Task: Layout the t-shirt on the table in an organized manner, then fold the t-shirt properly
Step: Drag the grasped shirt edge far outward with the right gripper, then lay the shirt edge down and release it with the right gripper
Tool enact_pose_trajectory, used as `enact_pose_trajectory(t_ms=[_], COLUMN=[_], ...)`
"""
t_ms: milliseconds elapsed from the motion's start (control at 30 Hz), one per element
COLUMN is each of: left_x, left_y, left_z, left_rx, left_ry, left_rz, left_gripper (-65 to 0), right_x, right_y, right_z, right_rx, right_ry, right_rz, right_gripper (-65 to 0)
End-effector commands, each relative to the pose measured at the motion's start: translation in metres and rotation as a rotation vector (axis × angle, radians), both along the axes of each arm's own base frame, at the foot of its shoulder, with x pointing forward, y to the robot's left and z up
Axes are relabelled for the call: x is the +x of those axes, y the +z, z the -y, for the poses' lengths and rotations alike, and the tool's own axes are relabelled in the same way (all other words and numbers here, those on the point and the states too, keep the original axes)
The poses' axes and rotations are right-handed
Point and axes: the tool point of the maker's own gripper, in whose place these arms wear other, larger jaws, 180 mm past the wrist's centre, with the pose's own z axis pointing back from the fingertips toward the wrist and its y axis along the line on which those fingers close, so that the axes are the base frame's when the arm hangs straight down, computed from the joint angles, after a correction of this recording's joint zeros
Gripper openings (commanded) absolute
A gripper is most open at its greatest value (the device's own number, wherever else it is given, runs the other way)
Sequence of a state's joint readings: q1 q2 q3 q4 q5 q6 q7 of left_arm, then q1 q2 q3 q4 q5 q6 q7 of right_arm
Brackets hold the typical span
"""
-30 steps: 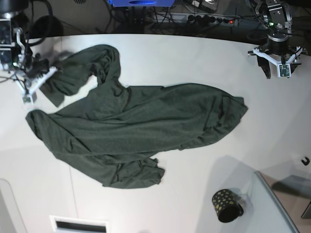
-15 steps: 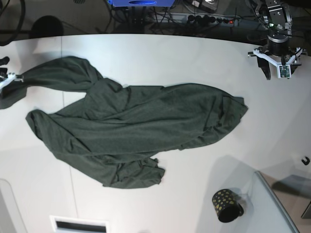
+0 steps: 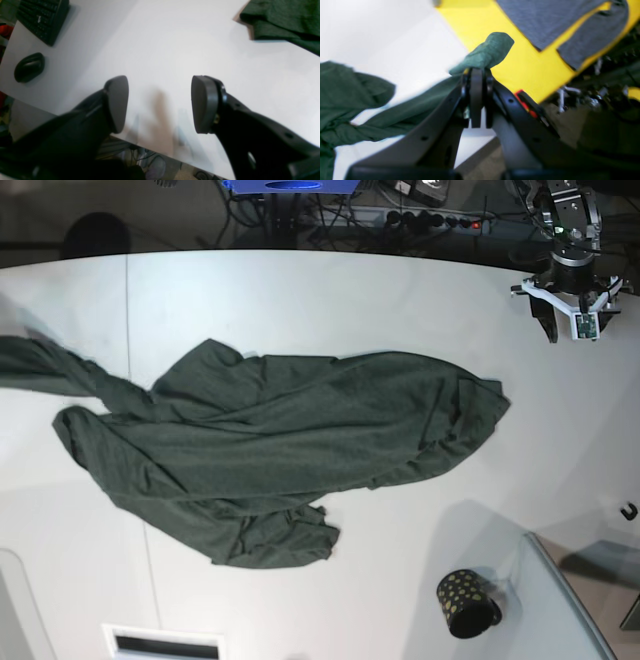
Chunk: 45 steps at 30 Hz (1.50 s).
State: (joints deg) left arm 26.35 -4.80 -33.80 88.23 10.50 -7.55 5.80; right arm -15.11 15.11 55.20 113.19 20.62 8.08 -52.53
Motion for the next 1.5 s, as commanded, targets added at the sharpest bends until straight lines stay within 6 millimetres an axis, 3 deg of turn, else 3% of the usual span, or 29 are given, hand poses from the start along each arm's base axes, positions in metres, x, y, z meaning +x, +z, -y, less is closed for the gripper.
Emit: enact_pose_trajectory(t_ms=[0,333,400,533,633,867,967,1167,1467], left_x=[0.006,0.006,0.006,0.005,0.006,0.004,0.002,-0.002,0.002], left_y=[0.012,0.012,0.012,0.012,0.012,0.01,0.01,0.008,0.009], left_z=[-0.005,-0.005,-0.005,-0.005,-0.005,-0.003,-0.004,-0.005,-0.004], left_rx=[0.029,0.029,0.029,0.029,0.028,0.024,0.025,0.029,0.032], left_ry=[-0.006,-0.006,-0.006,-0.006,-0.008,-0.006,-0.004,-0.007,-0.013], left_rz=[0.037,0.037,0.037,0.036,0.036,0.032,0.028,0.016,0.021], left_gripper=[-27.5,-27.5,-27.5,-27.5,-27.5,-27.5,-27.5,-27.5,-27.5], right_x=[-0.002,-0.075,-0.082,-0.097,-0.093,-0.043,-0.039,-0.101,-0.152], right_y=[0.019,0.061,0.074,0.08,0.077,0.05,0.053,0.073,0.083], right_z=[0.013,0.065,0.073,0.079,0.076,0.038,0.038,0.072,0.083], right_rx=[-0.057,-0.144,-0.18,-0.195,-0.19,-0.128,-0.125,-0.161,-0.214], right_ry=[-0.024,-0.281,-0.304,-0.345,-0.33,-0.167,-0.178,-0.403,-0.5], right_rz=[0.038,0.13,0.152,0.163,0.155,0.129,0.155,0.219,0.169], right_gripper=[-64.4,-64.4,-64.4,-64.4,-64.4,-64.4,-64.4,-64.4,-64.4])
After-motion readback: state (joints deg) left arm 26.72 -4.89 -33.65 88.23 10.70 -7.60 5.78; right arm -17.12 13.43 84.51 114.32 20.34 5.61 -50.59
